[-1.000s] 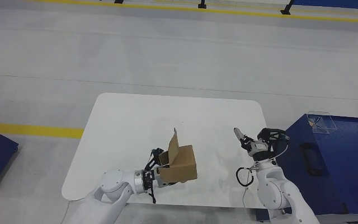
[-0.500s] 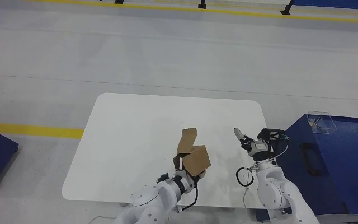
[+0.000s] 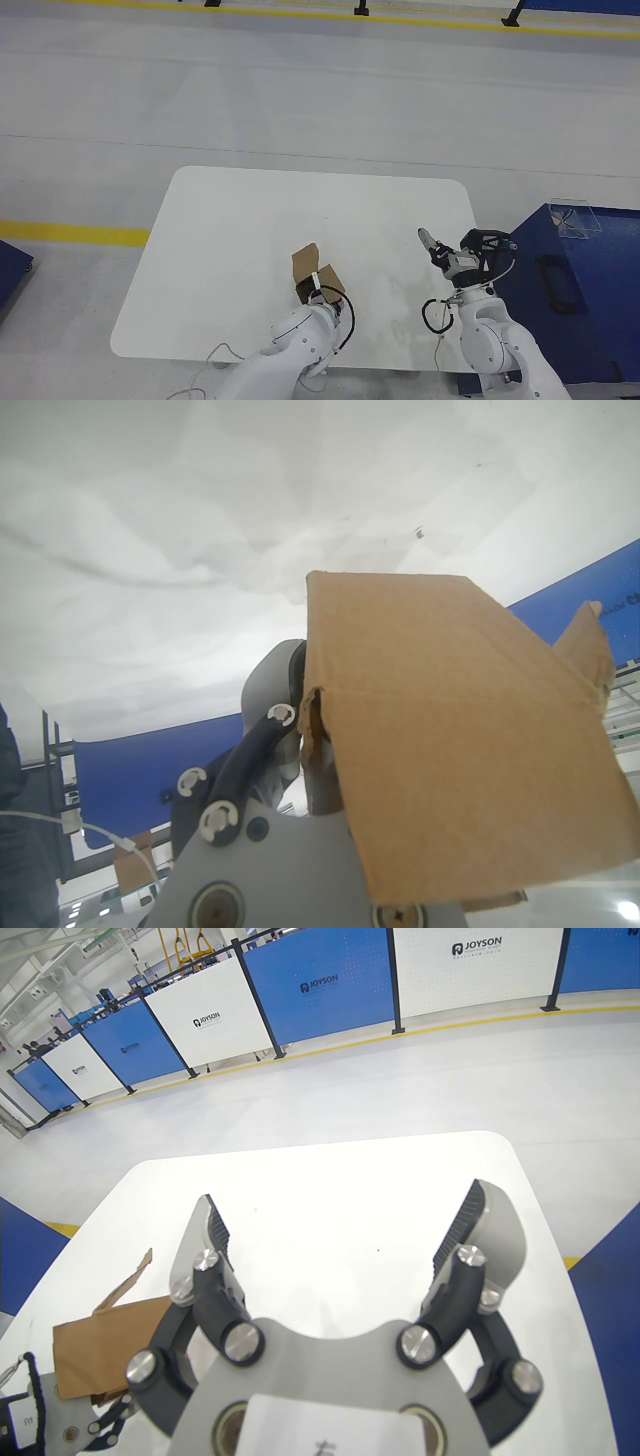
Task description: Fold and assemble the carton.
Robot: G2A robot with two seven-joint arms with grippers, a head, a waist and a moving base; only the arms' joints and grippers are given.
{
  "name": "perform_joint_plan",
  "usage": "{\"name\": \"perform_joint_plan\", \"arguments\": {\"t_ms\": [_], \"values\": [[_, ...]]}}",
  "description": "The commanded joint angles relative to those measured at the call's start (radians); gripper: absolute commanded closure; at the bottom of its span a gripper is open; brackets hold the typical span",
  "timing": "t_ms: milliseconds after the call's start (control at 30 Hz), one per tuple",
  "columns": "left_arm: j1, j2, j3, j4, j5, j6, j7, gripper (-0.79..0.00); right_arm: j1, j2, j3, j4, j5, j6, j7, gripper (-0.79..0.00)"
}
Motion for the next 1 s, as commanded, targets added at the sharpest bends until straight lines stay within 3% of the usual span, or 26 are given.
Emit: {"name": "perform_joint_plan", "arguments": {"t_ms": [0,133,267,333,467,633,767,833,967], "values": [[0.001,-0.008,0.010,0.017,-0.016,-0.001,0.006,-0.779,0.000,0.000,0.000,0.000,0.000,0.000,0.000,-0.785],[-0.003,-0.021,0.013,0.032,-0.028,-0.001,-0.013,-0.785,0.000,0.000,0.000,0.000,0.000,0.000,0.000,-0.785],[0.025,-0.023,-0.002,-0.013,-0.075,0.045,-0.066,-0.785,0.000,0.000,0.000,0.000,0.000,0.000,0.000,-0.785],[0.050,-0.013,-0.045,-0.086,-0.133,0.108,-0.070,-0.785,0.000,0.000,0.000,0.000,0.000,0.000,0.000,-0.785],[0.153,0.028,-0.171,-0.310,-0.083,0.192,-0.147,-0.785,0.000,0.000,0.000,0.000,0.000,0.000,0.000,-0.785],[0.272,0.087,-0.317,-0.491,0.090,0.455,-0.363,-0.785,0.000,0.000,0.000,0.000,0.000,0.000,0.000,-0.785],[0.301,0.127,-0.405,-0.495,0.296,0.605,-0.623,-0.785,0.000,0.000,0.000,0.000,0.000,0.000,0.000,-0.785],[0.315,0.142,-0.436,-0.453,0.413,0.570,-0.733,-0.785,0.000,0.000,0.000,0.000,0.000,0.000,0.000,-0.785],[0.318,0.172,-0.411,-0.382,0.710,0.479,-1.002,-0.785,0.000,0.000,0.000,0.000,0.000,0.000,0.000,-0.785]]}}
